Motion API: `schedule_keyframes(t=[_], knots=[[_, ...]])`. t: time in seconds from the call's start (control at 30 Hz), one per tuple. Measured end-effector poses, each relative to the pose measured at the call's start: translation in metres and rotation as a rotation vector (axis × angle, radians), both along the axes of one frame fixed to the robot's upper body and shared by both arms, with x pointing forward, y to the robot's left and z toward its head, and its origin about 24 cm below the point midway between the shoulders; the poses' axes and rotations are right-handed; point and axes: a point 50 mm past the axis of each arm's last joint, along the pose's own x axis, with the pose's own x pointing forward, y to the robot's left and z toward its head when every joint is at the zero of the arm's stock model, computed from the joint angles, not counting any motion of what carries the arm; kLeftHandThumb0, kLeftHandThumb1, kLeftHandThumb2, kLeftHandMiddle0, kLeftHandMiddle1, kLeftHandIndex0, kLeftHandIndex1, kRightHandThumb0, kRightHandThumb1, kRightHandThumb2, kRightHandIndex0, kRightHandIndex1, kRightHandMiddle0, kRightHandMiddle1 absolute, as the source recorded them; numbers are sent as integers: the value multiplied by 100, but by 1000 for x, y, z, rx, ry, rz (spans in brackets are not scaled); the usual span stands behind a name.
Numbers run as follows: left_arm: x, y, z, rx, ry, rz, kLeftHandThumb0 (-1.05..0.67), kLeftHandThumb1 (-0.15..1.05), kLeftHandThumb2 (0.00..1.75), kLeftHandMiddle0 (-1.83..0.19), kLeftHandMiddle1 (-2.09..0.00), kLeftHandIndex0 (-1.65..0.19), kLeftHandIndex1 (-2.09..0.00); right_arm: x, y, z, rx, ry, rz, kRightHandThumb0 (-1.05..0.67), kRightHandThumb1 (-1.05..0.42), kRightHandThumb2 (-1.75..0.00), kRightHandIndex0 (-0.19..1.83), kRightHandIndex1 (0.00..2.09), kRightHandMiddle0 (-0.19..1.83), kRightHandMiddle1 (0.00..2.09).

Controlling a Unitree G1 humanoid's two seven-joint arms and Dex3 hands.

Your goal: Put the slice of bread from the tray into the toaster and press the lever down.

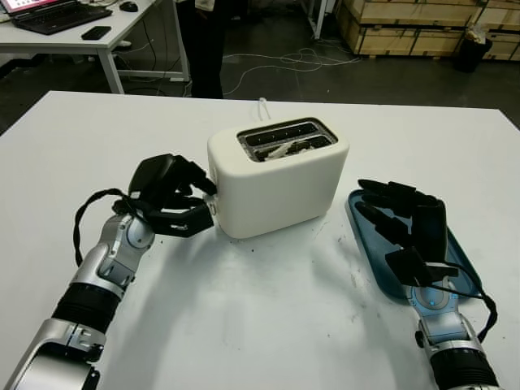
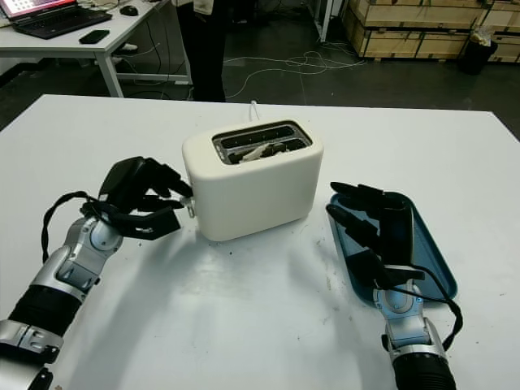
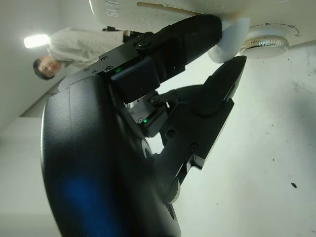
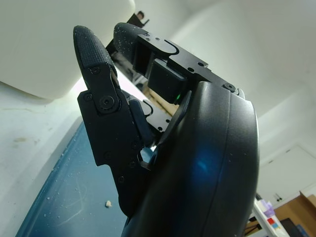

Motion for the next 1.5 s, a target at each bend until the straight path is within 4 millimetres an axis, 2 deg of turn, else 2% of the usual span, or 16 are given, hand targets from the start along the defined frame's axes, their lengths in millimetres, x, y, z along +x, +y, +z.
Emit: schedule_keyframes(t=[0.37, 0.7, 1.13, 1.27, 1.33, 1.37, 1.4, 1.43, 1.5], knots=[[-1, 0, 8, 56, -16, -7, -16, 78, 0, -110, -72, -127, -1, 0, 0, 0, 0, 0, 0, -66, -81, 0, 123, 7, 114, 0], [10, -1, 24, 190, 26, -111, -12, 75, 1, -121, -78, -130, -1, 0, 0, 0, 1, -6, -3, -66, -81, 0, 124, 7, 115, 0], [13, -1, 24, 202, 27, -134, -12, 73, 0, -121, -69, -131, -1, 0, 0, 1, 2, -7, -3, -64, -80, 0, 124, 6, 114, 0], [13, -1, 24, 206, 18, -134, -11, 71, 0, -125, -73, -132, -2, 0, 0, 1, 2, -7, -3, -63, -79, 0, 124, 6, 114, 0], [10, -5, 23, 226, -35, -123, -14, 72, 1, -118, -70, -131, -1, 0, 0, 1, 2, -7, -3, -62, -79, 0, 125, 6, 115, 0], [9, -7, 20, 224, -69, -103, -15, 75, 1, -113, -81, -131, -1, 0, 0, 1, 2, -7, -4, -62, -79, 0, 125, 6, 115, 0], [8, -8, 15, 201, -97, -69, -15, 80, 1, -102, -100, -127, 0, 0, -1, 0, 2, -7, -5, -62, -79, 0, 126, 6, 115, 0], [8, -10, 10, 172, -116, -31, -14, 82, 1, -94, -106, -123, 0, 0, -1, 0, 2, -6, -5, -62, -78, 0, 126, 7, 115, 0], [8, -12, 0, 113, -133, 50, -10, 85, 0, -90, -84, -117, 0, 0, -1, 0, 2, -5, -5, -61, -78, 0, 125, 6, 115, 0]])
